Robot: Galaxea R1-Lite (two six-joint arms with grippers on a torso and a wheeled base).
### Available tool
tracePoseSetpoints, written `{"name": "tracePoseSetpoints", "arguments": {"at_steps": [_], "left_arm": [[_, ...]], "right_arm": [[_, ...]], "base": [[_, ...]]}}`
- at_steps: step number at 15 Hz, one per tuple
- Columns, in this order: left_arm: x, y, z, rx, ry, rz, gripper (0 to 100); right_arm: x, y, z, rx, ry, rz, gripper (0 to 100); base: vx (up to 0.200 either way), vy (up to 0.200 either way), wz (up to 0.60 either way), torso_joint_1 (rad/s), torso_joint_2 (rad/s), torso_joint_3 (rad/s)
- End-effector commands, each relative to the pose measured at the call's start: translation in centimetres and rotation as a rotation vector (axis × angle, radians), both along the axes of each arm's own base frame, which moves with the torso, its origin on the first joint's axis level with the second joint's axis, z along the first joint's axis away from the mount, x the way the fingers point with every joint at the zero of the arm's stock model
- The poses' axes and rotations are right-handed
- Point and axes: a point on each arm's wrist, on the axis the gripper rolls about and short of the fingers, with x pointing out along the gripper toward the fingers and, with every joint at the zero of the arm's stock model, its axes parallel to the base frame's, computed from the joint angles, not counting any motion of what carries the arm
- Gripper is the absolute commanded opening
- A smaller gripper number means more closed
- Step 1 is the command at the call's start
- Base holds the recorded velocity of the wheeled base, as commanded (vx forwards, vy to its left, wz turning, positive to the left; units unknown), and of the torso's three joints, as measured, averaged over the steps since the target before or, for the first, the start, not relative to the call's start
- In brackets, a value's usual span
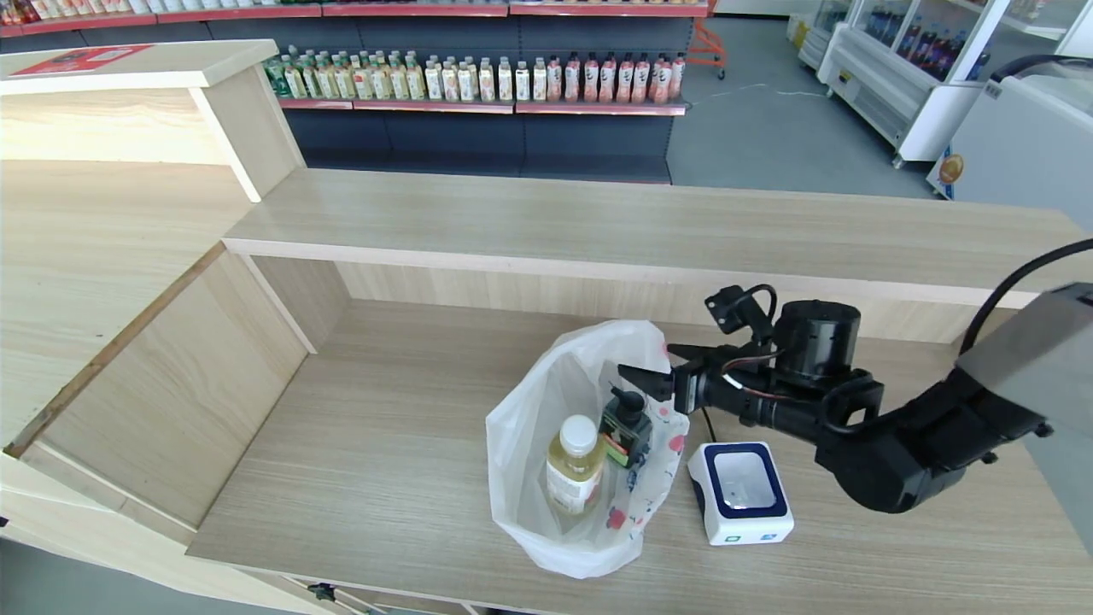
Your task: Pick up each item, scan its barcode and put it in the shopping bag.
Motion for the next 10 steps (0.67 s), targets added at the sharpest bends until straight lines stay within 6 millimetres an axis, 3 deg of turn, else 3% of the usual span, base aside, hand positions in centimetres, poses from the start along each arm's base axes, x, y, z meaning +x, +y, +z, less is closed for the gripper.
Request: {"name": "tracePoseSetpoints", "arguments": {"at_steps": [1,3,4,5,6,7,10], "left_arm": [[0.0,0.0,0.0,0.0,0.0,0.0,100],[0.0,0.0,0.0,0.0,0.0,0.0,100],[0.0,0.0,0.0,0.0,0.0,0.0,100],[0.0,0.0,0.0,0.0,0.0,0.0,100],[0.0,0.0,0.0,0.0,0.0,0.0,100],[0.0,0.0,0.0,0.0,0.0,0.0,100],[0.0,0.0,0.0,0.0,0.0,0.0,100]], "right_arm": [[-3.3,-4.5,4.4,0.041,-0.062,-0.093,100],[-9.0,-7.9,7.1,0.03,-0.06,-0.177,100],[-12.5,-9.4,7.9,0.006,-0.03,-0.257,100],[-14.4,-10.1,8.0,-0.015,-0.013,-0.318,100],[-18.5,-11.5,7.2,-0.083,0.0,-0.494,100],[-19.8,-12.0,6.7,-0.095,0.001,-0.542,100],[-28.2,-13.8,1.1,-0.105,-0.008,-0.675,100]], "base": [[0.0,0.0,0.0,0.0,0.0,0.0],[0.0,0.0,0.0,0.0,0.0,0.0],[0.0,0.0,0.0,0.0,0.0,0.0],[0.0,0.0,0.0,0.0,0.0,0.0],[0.0,0.0,0.0,0.0,0.0,0.0],[0.0,0.0,0.0,0.0,0.0,0.0],[0.0,0.0,0.0,0.0,0.0,0.0]]}}
